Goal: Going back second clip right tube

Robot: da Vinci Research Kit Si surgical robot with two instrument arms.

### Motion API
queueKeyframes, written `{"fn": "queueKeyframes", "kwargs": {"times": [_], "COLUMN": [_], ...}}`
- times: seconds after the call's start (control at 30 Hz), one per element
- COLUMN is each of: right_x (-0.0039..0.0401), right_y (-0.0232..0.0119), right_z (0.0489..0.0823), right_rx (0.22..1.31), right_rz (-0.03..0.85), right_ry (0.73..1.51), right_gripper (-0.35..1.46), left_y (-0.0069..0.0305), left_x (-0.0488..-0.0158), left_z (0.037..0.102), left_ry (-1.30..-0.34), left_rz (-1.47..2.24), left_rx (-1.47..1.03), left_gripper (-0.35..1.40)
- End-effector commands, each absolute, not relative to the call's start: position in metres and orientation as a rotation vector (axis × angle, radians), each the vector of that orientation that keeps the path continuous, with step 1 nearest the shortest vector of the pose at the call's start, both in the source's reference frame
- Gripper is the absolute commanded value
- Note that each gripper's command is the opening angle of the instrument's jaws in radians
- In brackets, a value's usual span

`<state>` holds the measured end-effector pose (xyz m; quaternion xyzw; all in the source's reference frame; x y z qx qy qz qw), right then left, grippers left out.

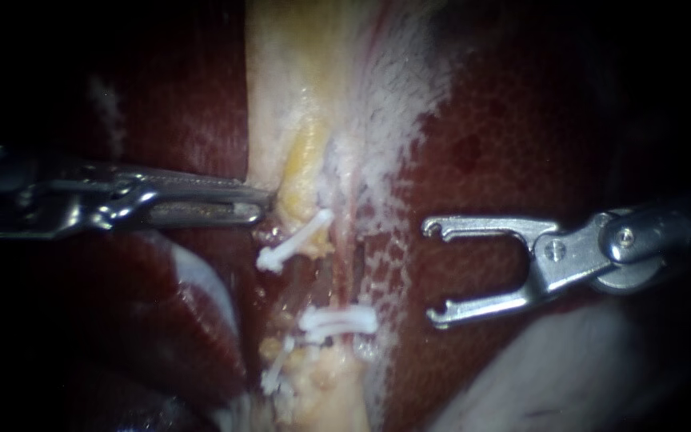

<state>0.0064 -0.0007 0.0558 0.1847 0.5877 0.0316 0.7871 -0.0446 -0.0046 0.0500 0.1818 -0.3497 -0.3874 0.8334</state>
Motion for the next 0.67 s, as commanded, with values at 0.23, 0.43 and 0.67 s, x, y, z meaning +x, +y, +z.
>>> {"fn": "queueKeyframes", "kwargs": {"times": [0.23,0.43,0.67], "right_x": [0.0064,0.0064,0.0064], "right_y": [-0.0007,-0.0007,-0.0007], "right_z": [0.0558,0.0558,0.0558], "right_rx": [0.398,0.398,0.398], "right_rz": [0.068,0.068,0.068], "right_ry": [1.267,1.267,1.267], "right_gripper": [0.60,0.60,0.60], "left_y": [-0.0045,-0.0045,-0.0044], "left_x": [-0.0447,-0.0447,-0.0446], "left_z": [0.0498,0.0499,0.0499], "left_ry": [-0.741,-0.741,-0.741], "left_rz": [-0.819,-0.819,-0.819], "left_rx": [0.385,0.385,0.385], "left_gripper": [-0.18,-0.18,-0.18]}}
